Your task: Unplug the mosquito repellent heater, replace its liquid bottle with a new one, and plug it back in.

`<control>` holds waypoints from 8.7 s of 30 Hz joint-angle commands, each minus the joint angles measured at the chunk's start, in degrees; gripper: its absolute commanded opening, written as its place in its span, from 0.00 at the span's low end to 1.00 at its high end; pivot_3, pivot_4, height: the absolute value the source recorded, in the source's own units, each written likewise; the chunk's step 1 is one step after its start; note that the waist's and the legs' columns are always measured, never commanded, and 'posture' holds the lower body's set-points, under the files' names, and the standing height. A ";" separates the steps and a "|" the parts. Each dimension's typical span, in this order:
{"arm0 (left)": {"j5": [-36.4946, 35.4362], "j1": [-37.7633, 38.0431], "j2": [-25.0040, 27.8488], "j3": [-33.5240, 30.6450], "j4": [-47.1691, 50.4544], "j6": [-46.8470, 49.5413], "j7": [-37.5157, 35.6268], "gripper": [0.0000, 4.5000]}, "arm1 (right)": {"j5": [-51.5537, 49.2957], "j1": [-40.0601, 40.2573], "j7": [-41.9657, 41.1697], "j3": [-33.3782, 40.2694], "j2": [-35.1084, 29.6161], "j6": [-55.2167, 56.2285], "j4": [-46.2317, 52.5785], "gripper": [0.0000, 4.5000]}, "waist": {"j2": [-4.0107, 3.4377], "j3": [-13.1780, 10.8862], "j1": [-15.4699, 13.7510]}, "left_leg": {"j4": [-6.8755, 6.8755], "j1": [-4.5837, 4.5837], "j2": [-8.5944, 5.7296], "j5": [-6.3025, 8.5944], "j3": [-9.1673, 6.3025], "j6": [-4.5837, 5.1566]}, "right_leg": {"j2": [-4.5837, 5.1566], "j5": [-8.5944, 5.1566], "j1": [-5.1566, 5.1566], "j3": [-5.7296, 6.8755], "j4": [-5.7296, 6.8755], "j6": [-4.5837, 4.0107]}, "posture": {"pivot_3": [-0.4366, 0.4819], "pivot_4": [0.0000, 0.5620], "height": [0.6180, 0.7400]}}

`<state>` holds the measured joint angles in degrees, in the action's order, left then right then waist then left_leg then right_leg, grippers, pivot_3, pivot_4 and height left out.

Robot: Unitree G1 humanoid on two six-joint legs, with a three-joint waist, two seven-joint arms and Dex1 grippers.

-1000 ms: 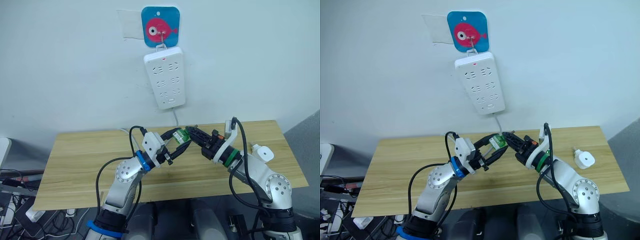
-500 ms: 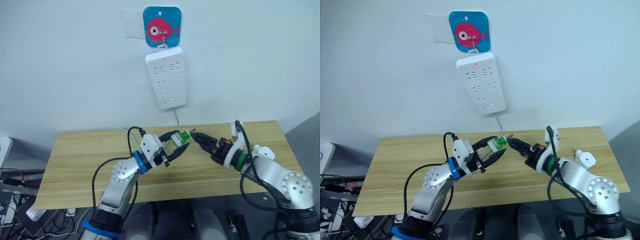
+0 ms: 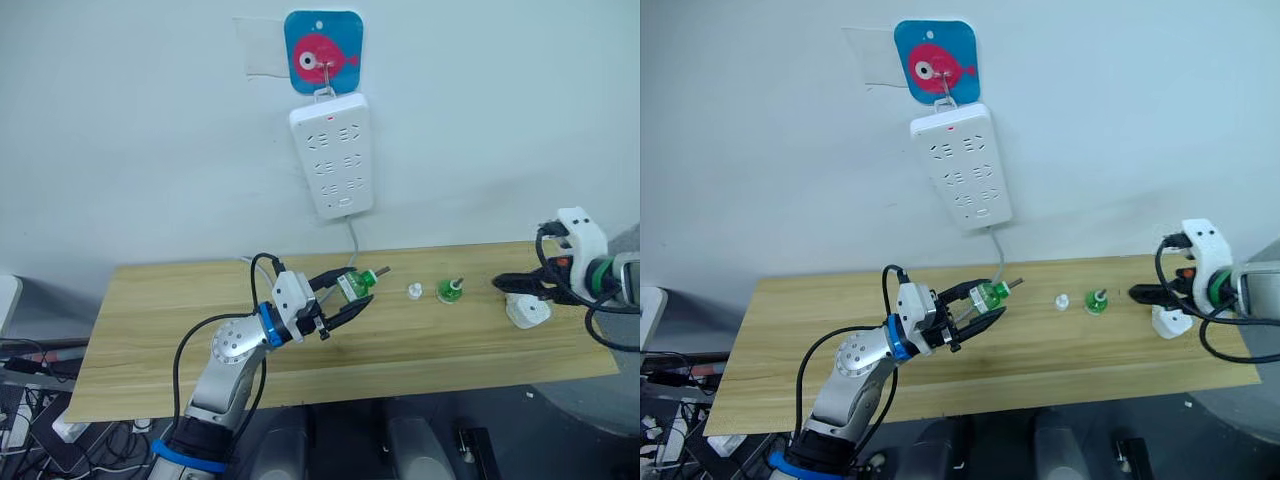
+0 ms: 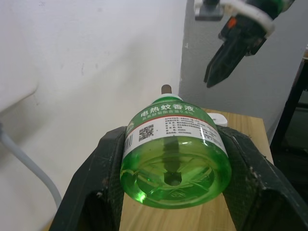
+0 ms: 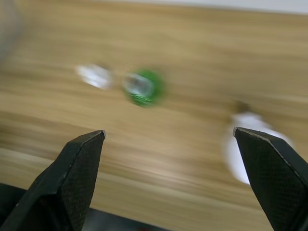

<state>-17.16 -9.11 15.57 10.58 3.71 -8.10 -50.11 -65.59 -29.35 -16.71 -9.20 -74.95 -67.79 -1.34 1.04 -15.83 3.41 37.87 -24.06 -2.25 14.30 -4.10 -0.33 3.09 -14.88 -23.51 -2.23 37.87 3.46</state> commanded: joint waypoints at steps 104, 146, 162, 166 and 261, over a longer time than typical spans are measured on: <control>-6.72 2.53 8.53 1.23 15.15 0.74 -8.35 0.50 | -47.41 -1.15 -6.79 8.58 20.70 -12.57 1.24 0.66 | -0.20 -5.14 -1.57 | 0.30 -0.75 -0.05 0.02 -0.10 0.02 | 0.08 0.11 -0.66 0.09 0.24 0.11 | 0.45 0.61 1.00; -6.67 0.02 6.94 1.56 13.96 0.53 -9.44 0.50 | -47.41 -0.74 -7.61 6.44 20.71 -11.02 3.41 0.66 | -0.17 -5.10 -1.57 | 0.40 -0.75 -0.06 0.02 -0.09 0.02 | 0.08 0.12 -0.66 0.10 0.30 0.12 | 0.45 0.56 1.00; -7.07 0.28 7.35 1.53 15.17 0.55 -9.97 0.50 | -47.41 1.22 -4.74 6.34 20.37 -9.51 3.28 0.66 | -0.18 -5.01 -1.59 | 1.01 -0.76 -0.07 0.02 -0.09 0.02 | 0.06 0.12 -0.66 0.05 0.95 0.13 | 0.46 0.52 1.00; -6.82 0.12 7.54 1.92 14.62 0.35 -10.30 0.50 | -47.41 1.02 -5.23 6.30 20.59 -9.68 4.06 0.66 | -0.14 -4.85 -1.58 | 1.04 -0.74 -0.08 0.02 -0.10 0.02 | 0.04 0.12 -0.67 0.05 1.02 0.13 | 0.46 0.51 1.00; -7.86 -2.71 6.96 1.42 13.30 3.88 -10.45 0.50 | -16.93 -0.83 -16.12 12.19 23.07 -6.63 -7.29 0.01 | 0.19 -3.56 -0.43 | 1.04 -0.73 -0.08 0.02 -0.04 0.02 | 0.00 0.12 -0.74 0.00 1.06 0.13 | 0.43 0.49 1.00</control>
<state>-23.90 -12.55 22.38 11.94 14.16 -4.10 -60.57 -83.90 -29.14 -32.39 1.87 -51.80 -73.95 -9.25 1.23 -19.39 2.98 38.91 -24.80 -2.33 14.32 -4.13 -0.31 3.10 -14.76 -24.24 -2.23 38.92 3.59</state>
